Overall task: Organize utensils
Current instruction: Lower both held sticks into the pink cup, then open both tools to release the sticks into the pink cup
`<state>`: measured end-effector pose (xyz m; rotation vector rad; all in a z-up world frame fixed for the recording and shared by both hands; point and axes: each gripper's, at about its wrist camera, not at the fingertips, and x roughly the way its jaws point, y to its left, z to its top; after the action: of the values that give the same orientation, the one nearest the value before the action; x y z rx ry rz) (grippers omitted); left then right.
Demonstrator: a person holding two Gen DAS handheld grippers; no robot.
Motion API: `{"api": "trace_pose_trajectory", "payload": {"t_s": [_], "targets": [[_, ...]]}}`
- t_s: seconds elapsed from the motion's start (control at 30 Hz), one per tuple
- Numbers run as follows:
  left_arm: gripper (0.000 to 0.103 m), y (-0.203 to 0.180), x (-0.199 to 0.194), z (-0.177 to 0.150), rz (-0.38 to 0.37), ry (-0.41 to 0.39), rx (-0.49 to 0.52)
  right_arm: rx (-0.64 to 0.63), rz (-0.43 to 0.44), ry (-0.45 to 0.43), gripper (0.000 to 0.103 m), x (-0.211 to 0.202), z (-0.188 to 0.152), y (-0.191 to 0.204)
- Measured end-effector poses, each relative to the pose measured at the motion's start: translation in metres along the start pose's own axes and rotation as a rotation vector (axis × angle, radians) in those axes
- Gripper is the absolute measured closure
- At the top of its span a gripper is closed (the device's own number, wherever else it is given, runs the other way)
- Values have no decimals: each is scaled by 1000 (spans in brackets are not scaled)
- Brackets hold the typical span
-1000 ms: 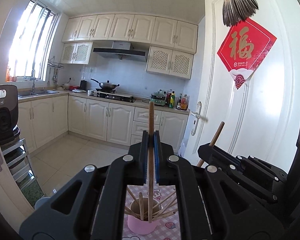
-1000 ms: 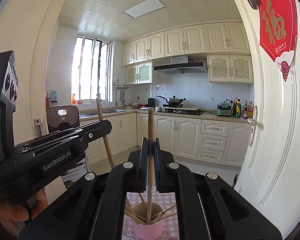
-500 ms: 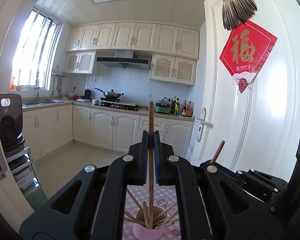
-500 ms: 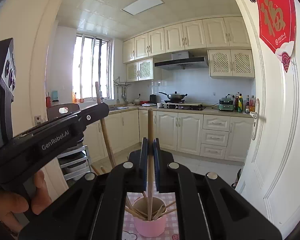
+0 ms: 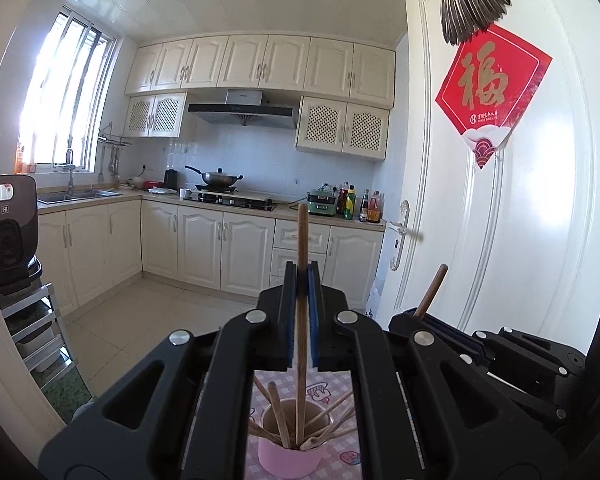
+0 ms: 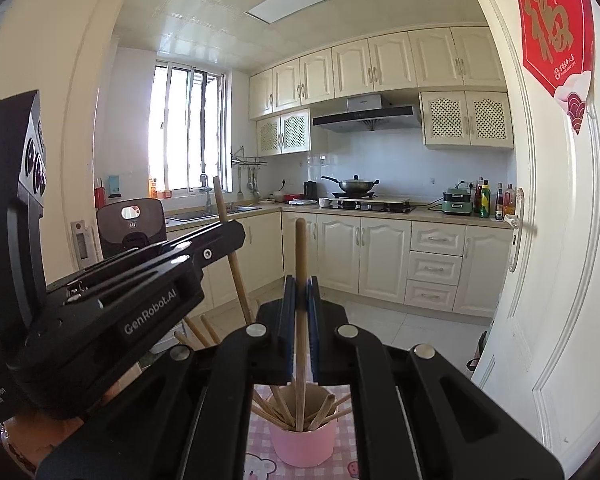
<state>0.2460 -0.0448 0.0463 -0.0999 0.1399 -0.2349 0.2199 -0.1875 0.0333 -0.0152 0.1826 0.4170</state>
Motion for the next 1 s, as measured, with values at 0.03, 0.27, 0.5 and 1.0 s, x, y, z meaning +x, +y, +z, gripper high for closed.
{"api": "trace_pose_trajectory", "payload": {"t_s": [0.03, 0.27, 0.5, 1.0], "targets": [[97, 0, 1, -3, 2, 12, 2, 1, 2, 5, 99, 1, -1, 0], [97, 5, 9, -24, -9, 122, 12, 0, 6, 66, 99, 9, -12, 1], [96, 4, 6, -28, -3, 166, 38, 8, -1, 118, 99, 15, -23, -2], [39, 8, -26, -23, 48, 169, 47, 46, -5, 142, 97, -2, -26, 0]]}}
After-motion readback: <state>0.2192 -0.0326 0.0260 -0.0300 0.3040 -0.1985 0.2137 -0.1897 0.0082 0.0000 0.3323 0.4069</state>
